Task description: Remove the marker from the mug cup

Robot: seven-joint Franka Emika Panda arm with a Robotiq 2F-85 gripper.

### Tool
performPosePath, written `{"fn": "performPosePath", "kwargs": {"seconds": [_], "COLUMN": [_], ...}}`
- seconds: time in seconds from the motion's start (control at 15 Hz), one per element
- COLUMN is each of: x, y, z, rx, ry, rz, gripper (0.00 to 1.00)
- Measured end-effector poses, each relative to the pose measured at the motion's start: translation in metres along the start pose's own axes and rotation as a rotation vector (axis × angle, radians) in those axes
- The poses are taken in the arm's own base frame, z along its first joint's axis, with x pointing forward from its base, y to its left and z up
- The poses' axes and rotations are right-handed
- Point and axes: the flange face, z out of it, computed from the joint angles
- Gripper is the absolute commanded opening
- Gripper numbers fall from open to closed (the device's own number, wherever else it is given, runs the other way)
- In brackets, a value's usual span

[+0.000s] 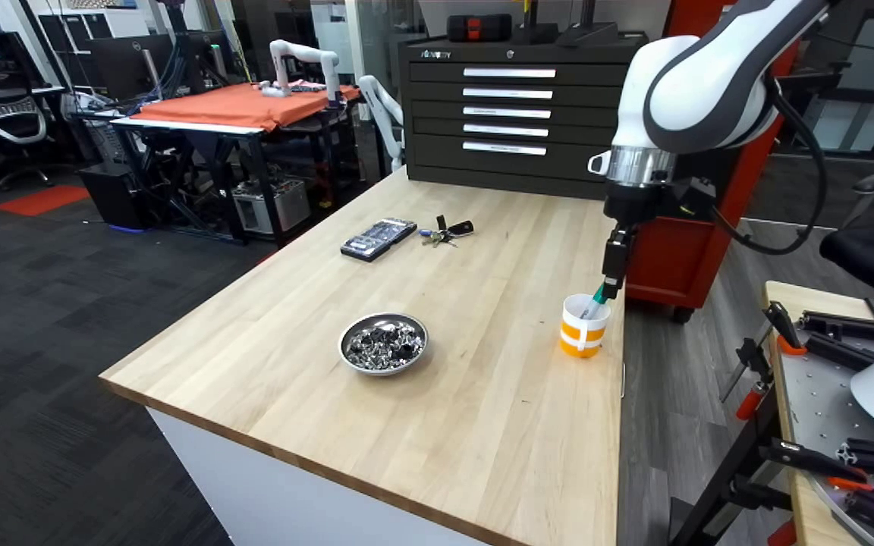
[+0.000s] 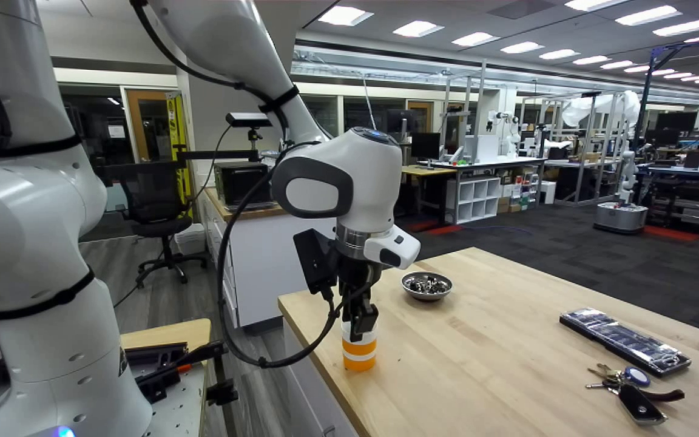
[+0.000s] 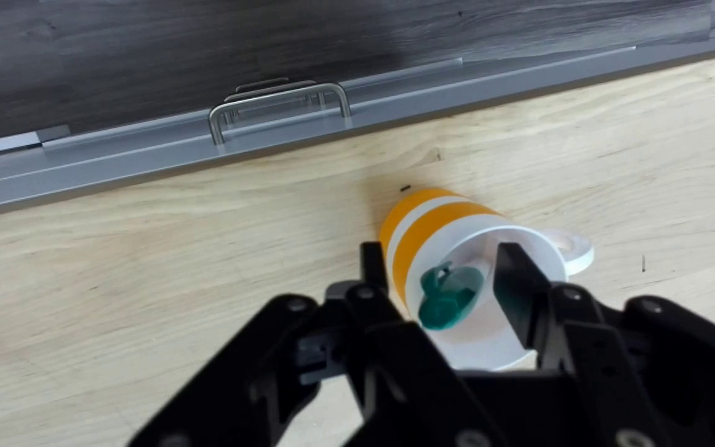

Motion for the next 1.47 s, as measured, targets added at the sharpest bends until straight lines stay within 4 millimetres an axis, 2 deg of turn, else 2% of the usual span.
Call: {"fn": "performPosePath", "kwargs": {"seconds": [0.2,0.47,0.53,0.6,0.8,1.33,1.47], "x": [-0.0004,-0.0003,0.0000,0.0002,0.0002,0.0018,0.0047], "y": [0.0010,0.0012,0.0011,0.0010,0.0001,-0.0021,-0.0022], "z": [0.0001,-0.0001,-0.0003,-0.0005,-0.0002,0.0003,0.0016], "rx": [0.013,0.018,0.017,0.015,0.003,-0.030,-0.032], "ry": [0.006,0.009,0.010,0.009,0.002,-0.013,-0.015], "rz": [-0.015,-0.042,-0.046,-0.051,-0.075,-0.136,-0.141], "gripper": [0.02,0.00,0.26,0.27,0.44,0.96,1.00]}}
